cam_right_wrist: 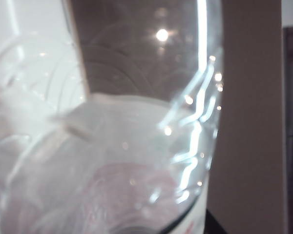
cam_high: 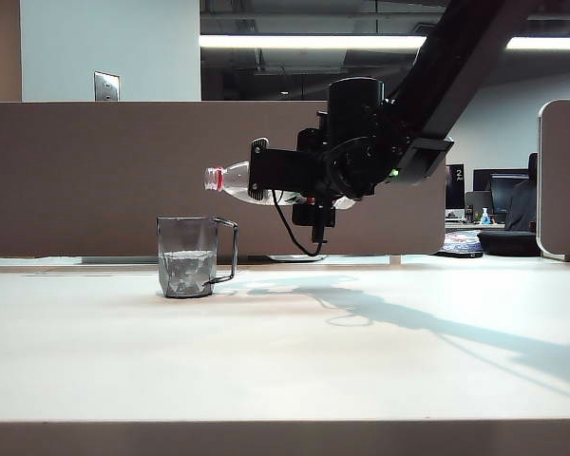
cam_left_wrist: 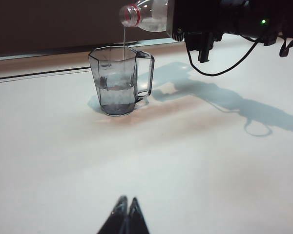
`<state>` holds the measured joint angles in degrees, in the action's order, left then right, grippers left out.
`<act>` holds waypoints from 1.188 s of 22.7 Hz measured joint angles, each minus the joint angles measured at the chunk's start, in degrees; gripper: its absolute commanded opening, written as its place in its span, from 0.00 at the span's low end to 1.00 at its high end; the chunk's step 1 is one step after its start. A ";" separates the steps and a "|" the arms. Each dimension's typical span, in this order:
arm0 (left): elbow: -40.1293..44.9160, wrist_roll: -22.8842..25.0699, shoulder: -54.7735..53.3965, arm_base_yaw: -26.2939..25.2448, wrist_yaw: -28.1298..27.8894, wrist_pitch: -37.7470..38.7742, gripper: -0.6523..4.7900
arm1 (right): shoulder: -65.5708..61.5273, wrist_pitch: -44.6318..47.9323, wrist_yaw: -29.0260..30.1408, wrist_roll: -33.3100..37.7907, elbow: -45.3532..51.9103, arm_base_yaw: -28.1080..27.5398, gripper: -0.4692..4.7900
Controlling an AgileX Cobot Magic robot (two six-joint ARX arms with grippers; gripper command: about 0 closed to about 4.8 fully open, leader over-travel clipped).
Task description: Pick up the mineral water bottle on the table and pour water into the mug until it's half full.
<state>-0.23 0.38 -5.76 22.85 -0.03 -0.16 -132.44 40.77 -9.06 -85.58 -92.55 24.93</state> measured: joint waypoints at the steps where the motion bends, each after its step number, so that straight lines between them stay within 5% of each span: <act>1: 0.00 0.00 0.00 0.00 0.00 0.00 0.11 | 0.00 -0.42 -0.46 0.98 0.00 0.02 0.71; 13: 0.00 0.00 0.00 0.00 0.00 0.00 0.11 | 0.11 -2.14 -6.23 26.56 0.02 2.27 0.70; 18: 0.00 0.00 0.11 0.00 0.00 0.02 0.11 | 2.91 -2.29 -10.45 45.13 0.11 2.01 0.69; 27: 0.00 0.00 2.62 0.00 0.00 0.02 0.11 | 11.69 -2.80 -7.21 75.80 12.37 1.66 0.69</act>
<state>-0.23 0.38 -3.14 22.85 -0.03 -0.14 -120.75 37.98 -16.27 -9.78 -80.18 26.59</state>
